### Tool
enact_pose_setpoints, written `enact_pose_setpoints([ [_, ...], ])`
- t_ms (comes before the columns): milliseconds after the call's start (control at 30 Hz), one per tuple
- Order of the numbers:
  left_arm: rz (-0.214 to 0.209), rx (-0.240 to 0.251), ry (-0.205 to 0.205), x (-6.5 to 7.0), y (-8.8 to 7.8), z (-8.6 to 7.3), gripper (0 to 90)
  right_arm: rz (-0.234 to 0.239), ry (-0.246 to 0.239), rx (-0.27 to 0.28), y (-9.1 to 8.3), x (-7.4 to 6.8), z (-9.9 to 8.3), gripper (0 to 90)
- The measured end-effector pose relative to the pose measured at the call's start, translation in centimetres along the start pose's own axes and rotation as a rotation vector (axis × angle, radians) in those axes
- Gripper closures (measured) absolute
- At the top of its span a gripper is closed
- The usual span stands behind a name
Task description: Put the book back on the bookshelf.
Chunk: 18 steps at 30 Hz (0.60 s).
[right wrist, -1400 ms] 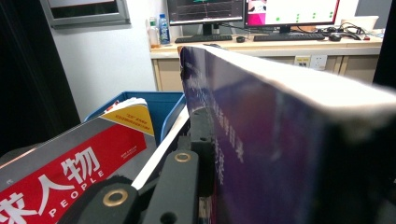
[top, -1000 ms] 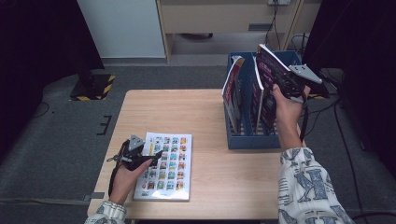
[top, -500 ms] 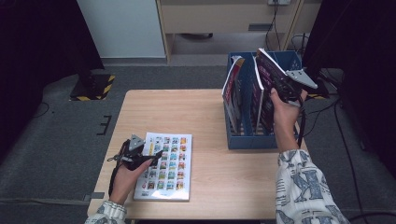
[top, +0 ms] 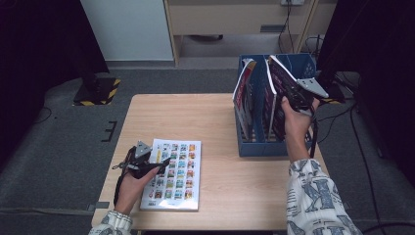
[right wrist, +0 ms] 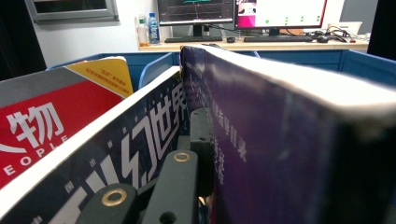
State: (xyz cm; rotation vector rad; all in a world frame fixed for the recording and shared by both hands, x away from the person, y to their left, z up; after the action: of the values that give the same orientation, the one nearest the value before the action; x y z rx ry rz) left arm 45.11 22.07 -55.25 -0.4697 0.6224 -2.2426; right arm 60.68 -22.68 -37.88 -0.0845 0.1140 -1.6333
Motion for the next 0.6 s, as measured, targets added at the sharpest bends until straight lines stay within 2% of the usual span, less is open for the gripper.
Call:
enact_pose_setpoints([
  [200,-0.002,-0.003,0.002,0.03,0.07,-0.01,7.0,-0.01,-0.004,0.003,0.06,0.21,-0.64,84.0],
  [400,-0.002,-0.002,0.003,0.04,0.07,0.0,7.0,-0.017,-0.023,0.018,0.12,-0.2,-0.66,84.0],
  [600,-0.003,-0.002,0.005,0.04,0.05,0.01,7.0,-0.02,-0.017,0.02,0.21,-0.38,-1.06,83.9],
])
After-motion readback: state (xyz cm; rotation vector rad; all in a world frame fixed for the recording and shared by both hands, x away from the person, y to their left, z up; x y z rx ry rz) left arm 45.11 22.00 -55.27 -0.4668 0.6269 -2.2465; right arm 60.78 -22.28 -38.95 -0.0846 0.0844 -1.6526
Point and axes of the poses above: each handheld gripper's, and its own axes: y roughly forward along the jaws, z roughly out of its top, x roughly to its right, the point moved 9 cm from there along y, roughly forward along the jaws, and after that the axes turned 14 degrees about -z, right-handed, at the moved point
